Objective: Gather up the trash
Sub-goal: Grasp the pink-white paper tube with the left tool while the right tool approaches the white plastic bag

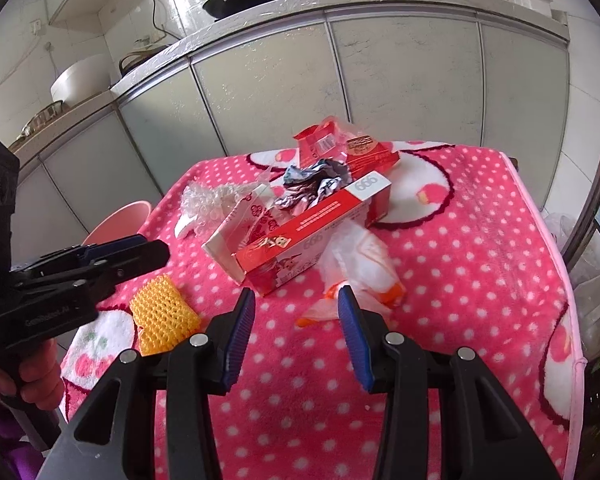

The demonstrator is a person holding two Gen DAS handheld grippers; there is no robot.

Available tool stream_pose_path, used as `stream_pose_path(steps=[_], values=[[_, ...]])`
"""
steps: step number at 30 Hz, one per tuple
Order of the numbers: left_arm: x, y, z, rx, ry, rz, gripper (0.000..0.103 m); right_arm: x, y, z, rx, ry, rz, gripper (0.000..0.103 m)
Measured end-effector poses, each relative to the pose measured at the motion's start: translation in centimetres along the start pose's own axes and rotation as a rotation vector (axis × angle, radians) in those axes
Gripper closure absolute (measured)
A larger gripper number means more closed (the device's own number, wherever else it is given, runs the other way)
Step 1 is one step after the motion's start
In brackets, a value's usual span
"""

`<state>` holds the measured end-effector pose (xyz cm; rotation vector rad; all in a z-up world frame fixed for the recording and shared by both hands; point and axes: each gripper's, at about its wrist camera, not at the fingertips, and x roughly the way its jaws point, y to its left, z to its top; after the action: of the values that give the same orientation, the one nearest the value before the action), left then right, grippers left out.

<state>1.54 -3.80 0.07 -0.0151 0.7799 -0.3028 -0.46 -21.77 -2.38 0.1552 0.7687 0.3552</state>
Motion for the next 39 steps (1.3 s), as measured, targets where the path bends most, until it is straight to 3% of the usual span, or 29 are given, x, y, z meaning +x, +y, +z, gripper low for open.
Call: stream_pose_path(steps=[7,15,21,30,39], values=[[2.5,-1.3,0.8,0.038,0.015,0.009,0.059,-0.6,-1.6,0.0,0.058,-0.026,0.003,0.060],[5.0,-0.7,0.9,0.010,0.058,0.016,0.077,-0.5,-3.1,0.0,0.108,-0.028,-0.019,0.060],[4.9,0.0,0.7,-0.017,0.046,0.019,0.087,0.0,-3.7,0.1,0.126,-0.002,-0.036,0.060],[2.2,0.5,0.3,-0.018,0.010,0.014,0.088,1.8,-4.0,0.6,0.152,0.063,-0.037,0.060],[1.1,1.4,-0.1,-0.046,0.023,0.020,0.088,3.1,-4.3,0.8,0.180,0.086,-0.029,0.059]])
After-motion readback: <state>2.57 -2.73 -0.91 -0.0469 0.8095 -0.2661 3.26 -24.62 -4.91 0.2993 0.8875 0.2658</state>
